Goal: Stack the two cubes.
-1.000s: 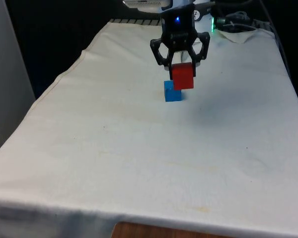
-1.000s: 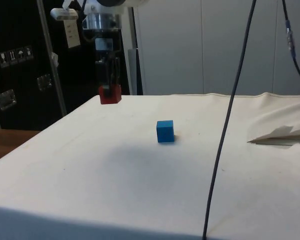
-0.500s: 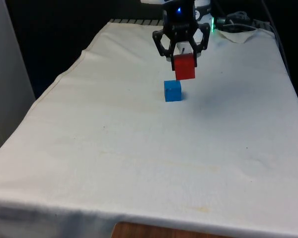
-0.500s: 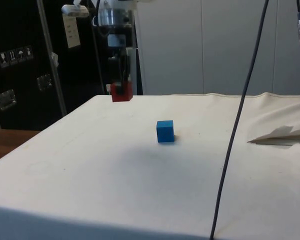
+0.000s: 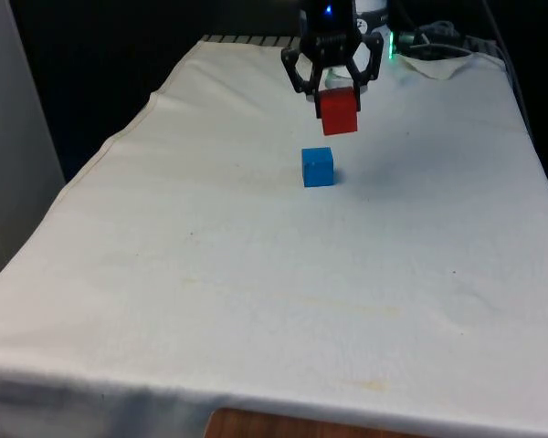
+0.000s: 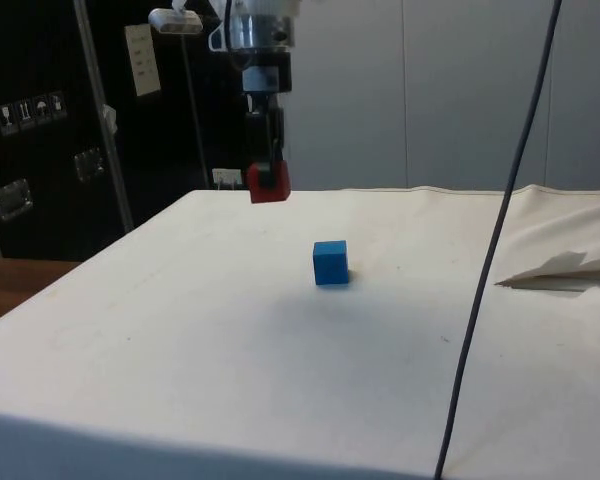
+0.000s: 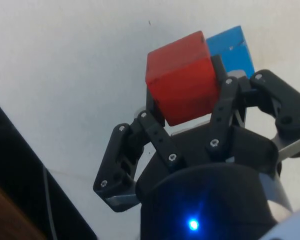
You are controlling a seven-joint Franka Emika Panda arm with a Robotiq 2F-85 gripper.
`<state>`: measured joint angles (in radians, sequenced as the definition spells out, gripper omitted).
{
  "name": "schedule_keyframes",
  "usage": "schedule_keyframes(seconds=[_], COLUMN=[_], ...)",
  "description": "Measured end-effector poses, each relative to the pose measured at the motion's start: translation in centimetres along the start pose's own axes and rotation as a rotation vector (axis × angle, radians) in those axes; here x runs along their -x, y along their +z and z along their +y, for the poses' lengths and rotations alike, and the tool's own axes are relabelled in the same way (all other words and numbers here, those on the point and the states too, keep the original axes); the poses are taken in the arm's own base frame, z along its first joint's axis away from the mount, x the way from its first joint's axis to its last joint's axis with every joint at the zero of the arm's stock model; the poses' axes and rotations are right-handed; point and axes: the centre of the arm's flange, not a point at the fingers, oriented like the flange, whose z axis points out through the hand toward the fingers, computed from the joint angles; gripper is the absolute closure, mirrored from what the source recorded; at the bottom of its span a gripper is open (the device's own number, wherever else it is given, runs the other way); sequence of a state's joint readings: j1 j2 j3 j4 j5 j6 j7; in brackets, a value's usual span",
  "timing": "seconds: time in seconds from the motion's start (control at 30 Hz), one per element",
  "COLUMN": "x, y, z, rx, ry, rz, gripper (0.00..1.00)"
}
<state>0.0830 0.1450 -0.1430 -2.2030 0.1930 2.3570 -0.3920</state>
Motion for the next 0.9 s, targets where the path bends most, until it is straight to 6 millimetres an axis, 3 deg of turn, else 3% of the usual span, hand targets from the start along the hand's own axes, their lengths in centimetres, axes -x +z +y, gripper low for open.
schedule_keyframes(seconds=[0.9], x=[3.9], y=[1.3], z=[0.1], rx=[0.005], ry=[-0.022], rz=[-0.026], gripper=[0.98])
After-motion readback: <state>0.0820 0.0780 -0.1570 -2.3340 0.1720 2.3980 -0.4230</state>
